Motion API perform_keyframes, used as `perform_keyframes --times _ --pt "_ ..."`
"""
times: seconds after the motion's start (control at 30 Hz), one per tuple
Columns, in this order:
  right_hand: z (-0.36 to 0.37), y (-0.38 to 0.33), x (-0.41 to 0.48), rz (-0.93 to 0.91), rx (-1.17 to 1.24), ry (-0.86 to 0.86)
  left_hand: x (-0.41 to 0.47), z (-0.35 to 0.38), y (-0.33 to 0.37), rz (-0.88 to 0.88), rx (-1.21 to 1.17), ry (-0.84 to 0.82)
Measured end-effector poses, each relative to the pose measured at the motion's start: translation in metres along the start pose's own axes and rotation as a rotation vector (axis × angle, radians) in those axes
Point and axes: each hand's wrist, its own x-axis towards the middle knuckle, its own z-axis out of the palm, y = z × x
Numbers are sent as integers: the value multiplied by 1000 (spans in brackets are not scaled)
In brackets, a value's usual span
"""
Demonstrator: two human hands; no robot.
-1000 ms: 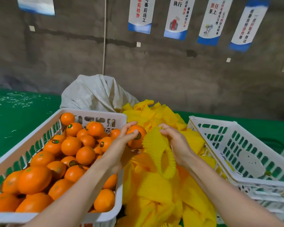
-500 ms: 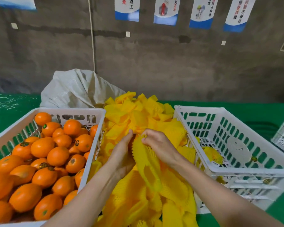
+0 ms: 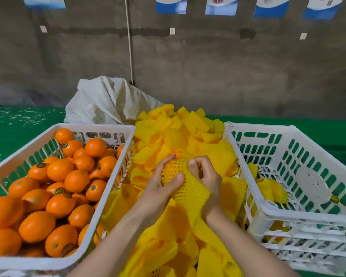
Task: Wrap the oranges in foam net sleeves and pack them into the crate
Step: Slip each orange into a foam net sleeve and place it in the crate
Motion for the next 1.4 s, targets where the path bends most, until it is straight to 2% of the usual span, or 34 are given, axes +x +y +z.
perform_keyframes --times 0.1,0.2,0.33,0.5,0.67,0.73,0.9,1.0,1.07,1.2,1.3,1.4 --pt "5 -3 3 -8 -12 28 5 5 -6 102 93 153" --pt "9 -4 3 -42 -42 57 8 11 -11 111 42 220" --pt "9 0 4 50 21 43 12 17 -11 -28 -184 267" --pt "2 5 20 203 195 57 10 11 -12 -210 -254 227" --pt "3 8 13 259 228 -77 7 8 -11 -310 -507 230" --pt "3 11 11 339 299 -116 5 6 -12 -323 -513 237" --pt "6 11 3 614 446 -187 1 6 -12 -308 -402 281" --pt "0 13 2 715 461 -271 2 7 -10 -244 -346 352" --pt "-1 12 -2 731 470 -316 3 10 -9 -220 -269 400" --pt "9 14 -14 672 544 -243 6 21 -11 -161 -96 493" --pt "8 16 -15 649 513 -201 6 17 -15 46 137 611" --pt "9 14 -13 692 520 -221 2 11 -22 225 358 625"
